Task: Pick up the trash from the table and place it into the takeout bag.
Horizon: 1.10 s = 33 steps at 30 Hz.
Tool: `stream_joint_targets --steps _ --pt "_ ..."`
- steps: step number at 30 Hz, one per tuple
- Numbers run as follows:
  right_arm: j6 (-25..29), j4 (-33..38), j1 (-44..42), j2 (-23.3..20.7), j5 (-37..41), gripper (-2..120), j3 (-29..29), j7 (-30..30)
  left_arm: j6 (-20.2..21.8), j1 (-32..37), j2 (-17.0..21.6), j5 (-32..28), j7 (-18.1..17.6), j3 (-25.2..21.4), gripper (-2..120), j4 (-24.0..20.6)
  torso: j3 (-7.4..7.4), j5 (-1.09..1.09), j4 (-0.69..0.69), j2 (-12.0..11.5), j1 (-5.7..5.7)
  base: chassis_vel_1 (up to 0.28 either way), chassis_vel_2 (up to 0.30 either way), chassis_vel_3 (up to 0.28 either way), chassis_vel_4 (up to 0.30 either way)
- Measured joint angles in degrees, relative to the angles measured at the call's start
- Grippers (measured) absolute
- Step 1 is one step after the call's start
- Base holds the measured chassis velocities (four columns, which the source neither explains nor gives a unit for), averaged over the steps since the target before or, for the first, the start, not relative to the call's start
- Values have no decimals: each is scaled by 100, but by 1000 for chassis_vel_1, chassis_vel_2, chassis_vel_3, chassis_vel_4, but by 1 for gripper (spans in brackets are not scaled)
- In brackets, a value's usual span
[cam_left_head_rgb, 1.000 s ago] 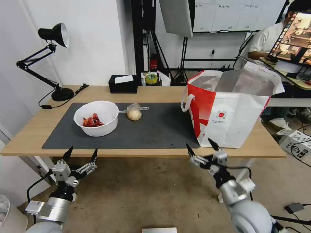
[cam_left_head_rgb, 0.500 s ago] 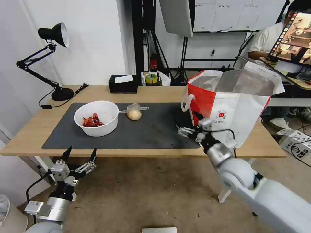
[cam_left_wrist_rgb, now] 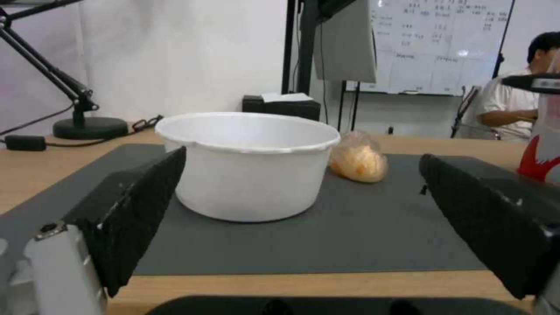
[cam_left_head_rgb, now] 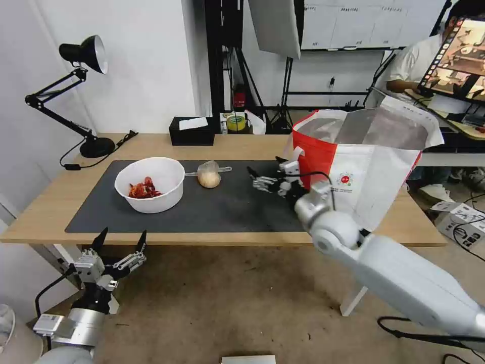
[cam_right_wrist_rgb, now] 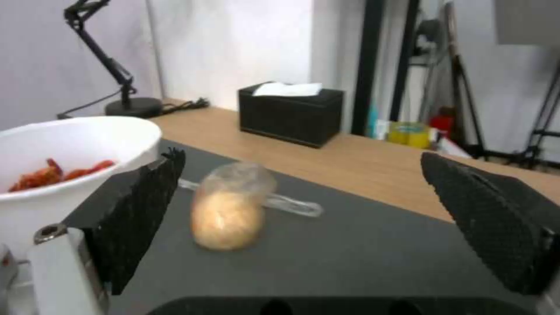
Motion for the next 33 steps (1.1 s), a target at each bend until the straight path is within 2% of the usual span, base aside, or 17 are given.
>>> stream_joint_targets --steps 2,4,6,7,10,11,14,18,23,27,33 --pt "-75 -590 460 492 154 100 -301 -15 1 -5 -1 -1 -3 10 100 3 0 -4 0 0 0 0 0 0 0" --pt "-93 -768 604 664 182 100 -384 -38 2 -5 0 -2 -6 11 100 3 0 -1 -1 0 0 0 0 0 0" --pt "-113 -1458 974 1136 221 100 -585 -187 2 10 0 -3 -5 6 100 2 0 -5 2 0 -1 0 0 0 0" --pt "-113 -1458 974 1136 221 100 -585 -187 2 10 0 -3 -5 6 100 2 0 -5 2 0 -1 0 0 0 0" --pt "-150 -2439 1325 1659 223 100 -642 -492 2 43 0 -5 -7 -21 100 -16 0 -4 2 0 0 0 0 0 0" --pt "-150 -2439 1325 1659 223 100 -642 -492 2 43 0 -5 -7 -21 100 -16 0 -4 2 0 0 0 0 0 0" --pt "-179 -3209 1542 2112 243 100 -625 -765 1 65 0 -6 -5 -43 100 -35 0 -2 2 0 0 0 0 0 0" --pt "-250 -3760 1606 2447 247 100 -614 -1070 1 59 0 -8 -6 -41 100 -42 0 -2 1 0 0 0 0 0 0" --pt "-348 -4068 1610 2632 317 100 -616 -1351 0 41 -12 -8 -5 -9 100 -23 0 -3 -1 0 -1 0 0 0 0" --pt "-596 -4572 1704 2932 464 100 -591 -1612 -21 52 -62 -2 8 2 100 -12 -1 -2 1 0 -1 0 0 0 0" --pt "-829 -4759 1790 3061 400 100 -613 -1820 -41 67 -66 1 14 -31 100 -19 -1 -2 0 0 -1 0 0 0 0"
